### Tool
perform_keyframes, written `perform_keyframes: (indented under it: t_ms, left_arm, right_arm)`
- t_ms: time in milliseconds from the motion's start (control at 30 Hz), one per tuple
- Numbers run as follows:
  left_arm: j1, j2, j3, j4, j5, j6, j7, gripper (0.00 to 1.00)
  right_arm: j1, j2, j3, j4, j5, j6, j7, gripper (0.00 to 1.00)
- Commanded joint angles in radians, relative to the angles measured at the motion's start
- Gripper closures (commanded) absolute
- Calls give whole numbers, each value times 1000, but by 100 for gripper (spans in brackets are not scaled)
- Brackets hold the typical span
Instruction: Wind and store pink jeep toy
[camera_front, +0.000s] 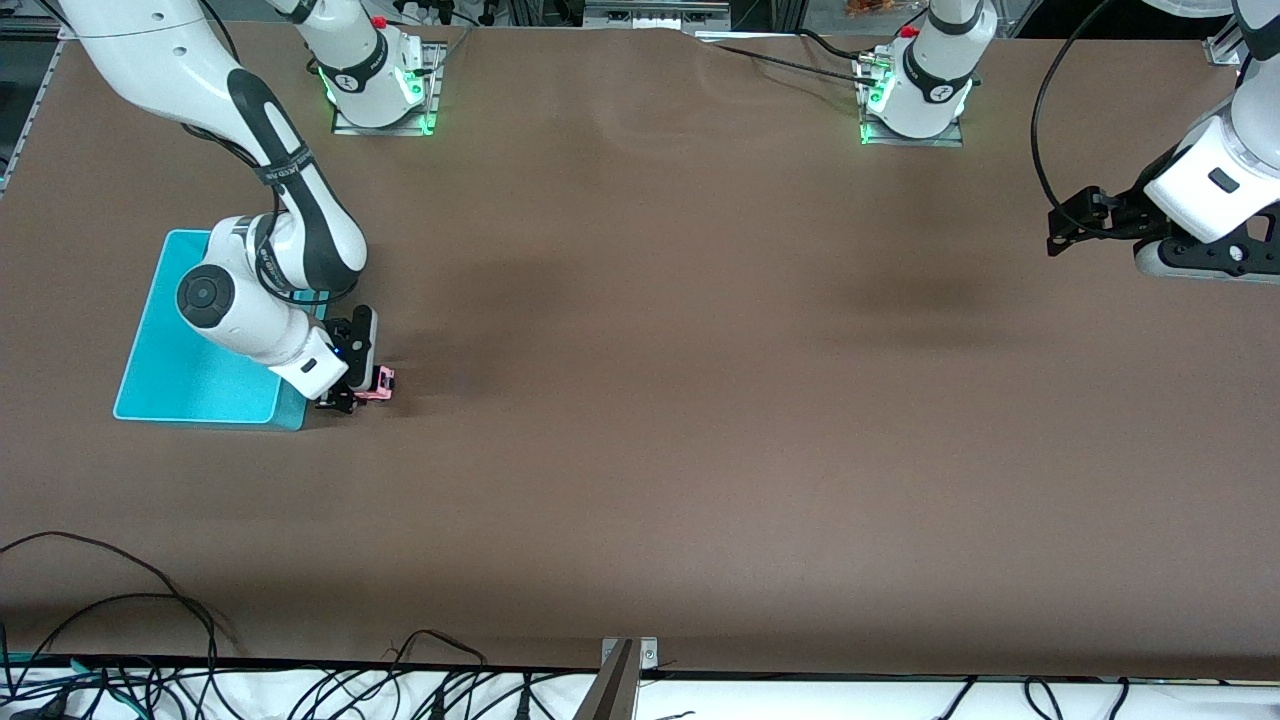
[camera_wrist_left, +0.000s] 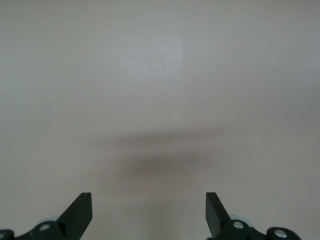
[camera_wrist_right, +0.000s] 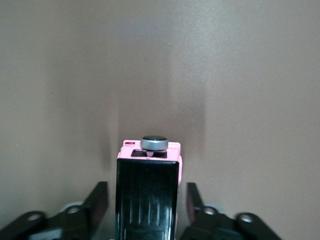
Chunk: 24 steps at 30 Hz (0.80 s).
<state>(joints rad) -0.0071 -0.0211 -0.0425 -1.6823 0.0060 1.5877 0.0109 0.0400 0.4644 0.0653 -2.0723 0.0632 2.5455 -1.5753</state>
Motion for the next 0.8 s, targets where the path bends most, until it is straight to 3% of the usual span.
perform_keyframes:
  t_ms: [0,100,200,768]
  left_arm:
    - [1,4,0,24,-17,-28,-8,0]
    - [1,4,0,24,-17,-26,-8,0]
    - [1,4,0,24,-17,-28,-8,0]
    - [1,6,1,26,-18,-26,-8,0]
  right_arm:
    - [-3,-4,-1,-15,12,16,-38,74]
    - [-2,-7,-1,-14,12,15,-32,92]
    - [-2,-15,-1,-8,12,13,-28,99]
    - [-2,-153,1,103,13,-286,55,100]
